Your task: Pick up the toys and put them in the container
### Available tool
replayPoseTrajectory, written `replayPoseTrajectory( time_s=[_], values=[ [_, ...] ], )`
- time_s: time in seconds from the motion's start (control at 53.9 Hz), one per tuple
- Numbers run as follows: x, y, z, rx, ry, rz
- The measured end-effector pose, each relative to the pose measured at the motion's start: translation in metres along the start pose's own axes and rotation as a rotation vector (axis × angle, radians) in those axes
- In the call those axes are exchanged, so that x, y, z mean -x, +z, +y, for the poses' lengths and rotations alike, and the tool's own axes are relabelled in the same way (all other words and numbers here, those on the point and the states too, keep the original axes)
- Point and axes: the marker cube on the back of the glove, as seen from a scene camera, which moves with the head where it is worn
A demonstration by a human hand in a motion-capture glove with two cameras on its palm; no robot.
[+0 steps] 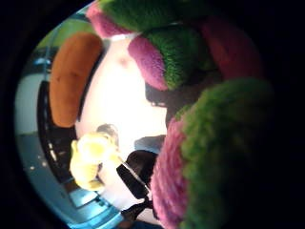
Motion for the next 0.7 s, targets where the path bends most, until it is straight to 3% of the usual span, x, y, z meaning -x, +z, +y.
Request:
replayPoseTrajectory(
  time_s=[0.278, 0.445, 0.575, 0.705],
  values=[
    [0.001, -0.012, -0.003, -0.009, 0.024, -0.167],
    [0.005, -0.031, 0.007, 0.037, 0.068, -0.09],
    [0.012, -0.079, 0.015, 0.01, 0.074, -0.087],
    [0.029, -0.169, 0.023, -0.071, 0.073, -0.108]
  ],
)
